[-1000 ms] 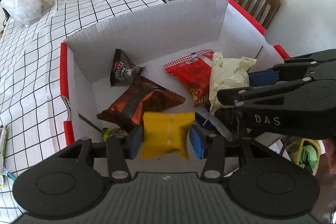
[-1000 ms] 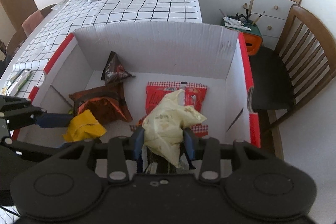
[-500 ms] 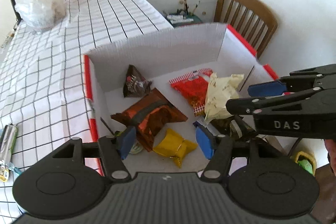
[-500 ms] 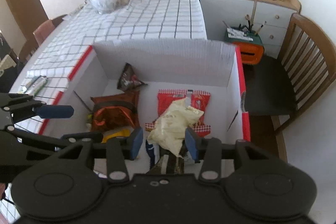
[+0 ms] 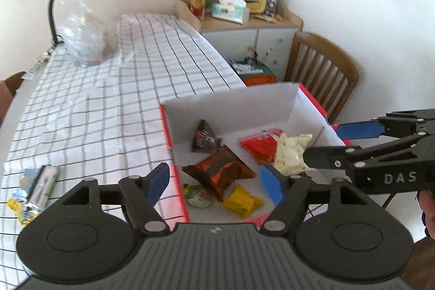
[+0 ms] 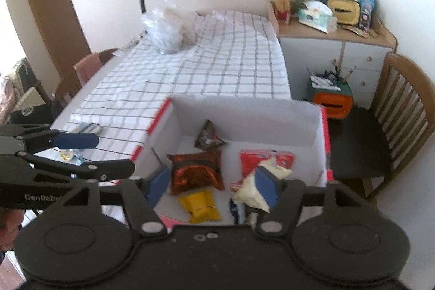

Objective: Organize snacks
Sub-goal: 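Carry the yellow wrapper and cream bag into the red box and open both tools, then move both tools back from the box to the remaining snacks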

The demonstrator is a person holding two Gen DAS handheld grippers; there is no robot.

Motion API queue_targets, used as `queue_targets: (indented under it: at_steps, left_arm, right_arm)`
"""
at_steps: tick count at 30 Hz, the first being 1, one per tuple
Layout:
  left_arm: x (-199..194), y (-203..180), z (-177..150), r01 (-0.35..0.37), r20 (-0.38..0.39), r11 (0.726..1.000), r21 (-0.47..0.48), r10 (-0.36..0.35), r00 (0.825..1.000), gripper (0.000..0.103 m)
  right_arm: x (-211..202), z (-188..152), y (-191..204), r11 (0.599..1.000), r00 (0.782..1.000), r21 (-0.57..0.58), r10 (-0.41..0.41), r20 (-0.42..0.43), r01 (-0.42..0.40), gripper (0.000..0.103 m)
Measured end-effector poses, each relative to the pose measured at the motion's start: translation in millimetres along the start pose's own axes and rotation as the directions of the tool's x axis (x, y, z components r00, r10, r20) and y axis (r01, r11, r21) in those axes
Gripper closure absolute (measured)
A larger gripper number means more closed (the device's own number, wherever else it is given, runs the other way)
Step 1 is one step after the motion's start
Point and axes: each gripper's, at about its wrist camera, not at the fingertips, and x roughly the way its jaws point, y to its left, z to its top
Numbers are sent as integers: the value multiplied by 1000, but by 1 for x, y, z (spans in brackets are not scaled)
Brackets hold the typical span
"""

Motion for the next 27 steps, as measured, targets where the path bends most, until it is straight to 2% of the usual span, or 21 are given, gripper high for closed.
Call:
queue_targets:
  at_steps: [3,9,15,21,27]
  left_arm:
    - [-16,14,-2,-8,26,1000,-19,9,1000,30]
    - [-45,53,-12,-44,83,997,-61,49,995,22]
    - [-62,98,-25,-76,101,993,-92,85,991,19]
    - [-73,147,-38,-110,103,988,-105,121,987,18]
    - [-77,200,-48,-98,98,988,-121,110,989,16]
  right_arm:
    - [-7,4,17,1000,999,-20,21,26,-21,21]
    - [-7,8,54,996,996,-62,70,46,-67,12]
    - [2,10,96,992,993,-80,104,54,-99,1]
    - [17,11,138,988,989,-88,134,54,-129,0]
    - [40,10,182,986,992,-116,125,22,-122,0]
